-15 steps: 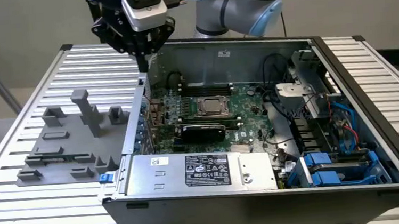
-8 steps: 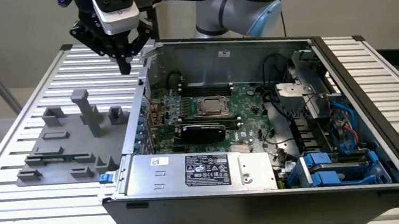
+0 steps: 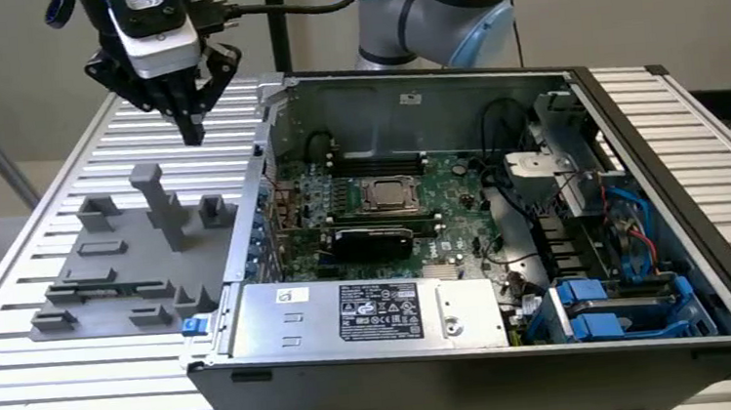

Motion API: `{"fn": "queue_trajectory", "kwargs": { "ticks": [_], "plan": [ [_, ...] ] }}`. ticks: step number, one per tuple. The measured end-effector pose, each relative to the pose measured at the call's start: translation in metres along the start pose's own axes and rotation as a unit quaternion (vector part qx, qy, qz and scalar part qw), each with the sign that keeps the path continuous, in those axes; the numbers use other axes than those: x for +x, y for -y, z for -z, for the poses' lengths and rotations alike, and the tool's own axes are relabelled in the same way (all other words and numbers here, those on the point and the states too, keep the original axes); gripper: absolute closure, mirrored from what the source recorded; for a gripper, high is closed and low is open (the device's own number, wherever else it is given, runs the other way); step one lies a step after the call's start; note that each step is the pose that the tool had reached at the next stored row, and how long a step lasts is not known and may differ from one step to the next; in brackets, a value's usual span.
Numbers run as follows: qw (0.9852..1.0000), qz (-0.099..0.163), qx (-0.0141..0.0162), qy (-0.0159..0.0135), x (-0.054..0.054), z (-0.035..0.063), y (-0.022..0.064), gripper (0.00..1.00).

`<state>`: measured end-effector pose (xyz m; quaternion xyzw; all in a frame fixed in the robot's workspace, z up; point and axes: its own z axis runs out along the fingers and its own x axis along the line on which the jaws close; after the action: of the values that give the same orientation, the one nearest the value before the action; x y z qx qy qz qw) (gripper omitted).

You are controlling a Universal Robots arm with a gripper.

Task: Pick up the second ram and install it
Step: 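Reach for the second ram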

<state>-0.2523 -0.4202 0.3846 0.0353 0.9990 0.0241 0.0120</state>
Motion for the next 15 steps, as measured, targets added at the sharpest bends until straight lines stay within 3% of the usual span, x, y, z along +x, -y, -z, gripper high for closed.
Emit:
{"fn": "queue_trajectory", "kwargs": {
  "ticks": [15],
  "plan": [
    [1.0, 0.0, 0.0003, 0.0, 0.068, -0.0218, 0.008, 1.0]
  ]
}}
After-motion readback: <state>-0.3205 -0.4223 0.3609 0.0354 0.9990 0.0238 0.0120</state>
